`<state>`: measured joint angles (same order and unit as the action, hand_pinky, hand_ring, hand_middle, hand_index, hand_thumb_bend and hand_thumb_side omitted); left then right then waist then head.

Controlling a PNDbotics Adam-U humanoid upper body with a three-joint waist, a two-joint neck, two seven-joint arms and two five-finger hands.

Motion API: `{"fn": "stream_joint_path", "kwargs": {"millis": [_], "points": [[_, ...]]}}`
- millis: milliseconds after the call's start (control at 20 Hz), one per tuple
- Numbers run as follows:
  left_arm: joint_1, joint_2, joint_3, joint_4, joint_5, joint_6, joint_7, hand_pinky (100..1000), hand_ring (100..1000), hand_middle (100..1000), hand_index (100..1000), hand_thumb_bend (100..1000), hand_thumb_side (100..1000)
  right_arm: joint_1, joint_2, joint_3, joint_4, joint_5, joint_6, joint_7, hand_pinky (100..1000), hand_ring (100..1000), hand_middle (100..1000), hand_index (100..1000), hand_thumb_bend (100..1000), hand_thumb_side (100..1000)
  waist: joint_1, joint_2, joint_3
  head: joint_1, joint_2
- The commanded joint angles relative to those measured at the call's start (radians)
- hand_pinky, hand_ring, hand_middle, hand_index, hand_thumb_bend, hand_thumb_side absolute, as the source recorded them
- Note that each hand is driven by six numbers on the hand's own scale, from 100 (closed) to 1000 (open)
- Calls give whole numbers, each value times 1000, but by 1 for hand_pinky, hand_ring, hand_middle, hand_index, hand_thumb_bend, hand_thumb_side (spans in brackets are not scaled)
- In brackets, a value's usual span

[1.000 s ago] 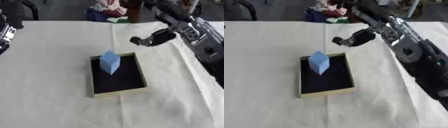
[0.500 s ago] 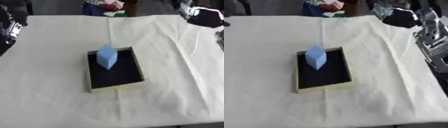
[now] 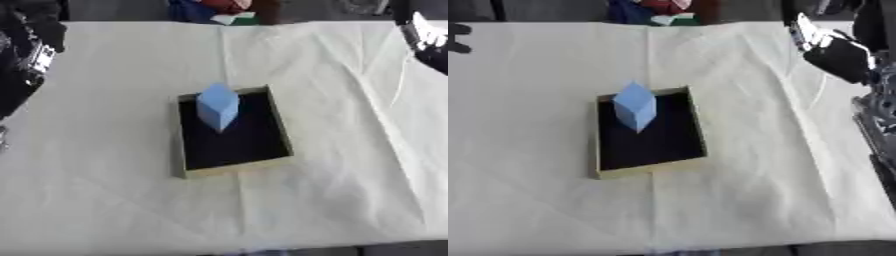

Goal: Pick up objects on the table and place them in the box.

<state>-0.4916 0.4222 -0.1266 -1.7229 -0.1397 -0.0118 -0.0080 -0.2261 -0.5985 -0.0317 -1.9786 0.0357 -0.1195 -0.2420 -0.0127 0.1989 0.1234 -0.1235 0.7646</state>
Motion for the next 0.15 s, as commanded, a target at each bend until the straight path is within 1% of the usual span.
{"fn": "stream_joint_path", "kwargs": {"millis": [50,150], "points": [[-5,16,16,-24,6,-2,10,696,793,829,882,304,793,4,2,-18,-21,14,-7,6,779,772,801,905,364,378,4,-12,-3,9,5],[-3,12,16,-25,7,-2,11,696,792,829,882,303,793,11,14,-21,-21,22,-11,5,778,770,797,902,361,377,5,-10,-3,11,5]]}}
